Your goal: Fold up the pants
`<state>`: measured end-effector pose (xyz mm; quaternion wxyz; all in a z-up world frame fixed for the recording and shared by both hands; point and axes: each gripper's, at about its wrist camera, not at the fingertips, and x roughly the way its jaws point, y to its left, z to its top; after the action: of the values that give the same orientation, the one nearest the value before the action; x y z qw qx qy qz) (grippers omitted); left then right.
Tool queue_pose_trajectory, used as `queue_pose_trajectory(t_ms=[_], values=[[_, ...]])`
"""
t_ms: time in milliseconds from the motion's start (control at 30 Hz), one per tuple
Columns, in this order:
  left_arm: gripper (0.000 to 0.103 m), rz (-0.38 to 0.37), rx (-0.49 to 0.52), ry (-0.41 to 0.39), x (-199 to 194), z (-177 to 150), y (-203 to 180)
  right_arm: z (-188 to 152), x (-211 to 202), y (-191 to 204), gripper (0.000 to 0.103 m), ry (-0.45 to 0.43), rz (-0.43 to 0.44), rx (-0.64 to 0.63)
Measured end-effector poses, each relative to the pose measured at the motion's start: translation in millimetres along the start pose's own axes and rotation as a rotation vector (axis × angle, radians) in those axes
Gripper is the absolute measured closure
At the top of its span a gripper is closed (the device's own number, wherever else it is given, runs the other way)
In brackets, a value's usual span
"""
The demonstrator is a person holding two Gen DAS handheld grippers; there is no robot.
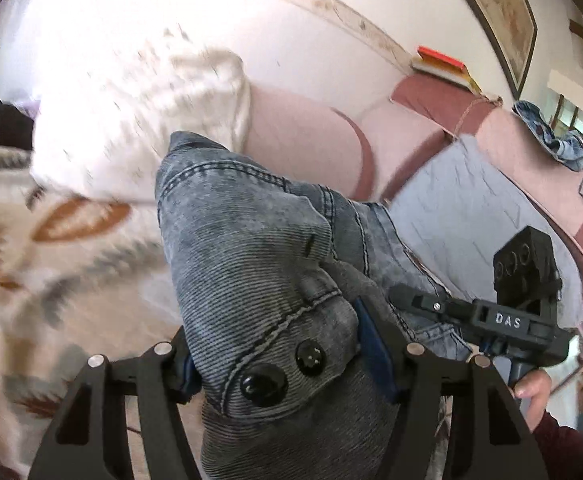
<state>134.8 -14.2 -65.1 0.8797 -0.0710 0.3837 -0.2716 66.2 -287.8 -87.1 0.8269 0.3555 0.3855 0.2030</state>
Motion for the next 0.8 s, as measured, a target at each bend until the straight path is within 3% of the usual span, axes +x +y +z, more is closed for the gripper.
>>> queue_pose_trajectory(t_ms=[267, 467, 567, 800], values=[[0.035, 0.172, -0.033, -0.024, -13, 2, 48, -1, 43, 38, 0.077, 0.003, 0.064, -0.04], [0.035, 0.268, -0.048, 0.102, 23, -14, 76, -16, 95, 42, 0.077, 0.097, -0.002, -0.066], [0.025, 0.375, -0.015, 0.201, 47, -30, 81, -27, 116, 30, 0.076, 0.158, -0.063, -0.05], [0.021, 0.429, -0.009, 0.186, 33, -26, 75, -29, 113, 25, 0.055, 0.182, -0.137, -0.077]])
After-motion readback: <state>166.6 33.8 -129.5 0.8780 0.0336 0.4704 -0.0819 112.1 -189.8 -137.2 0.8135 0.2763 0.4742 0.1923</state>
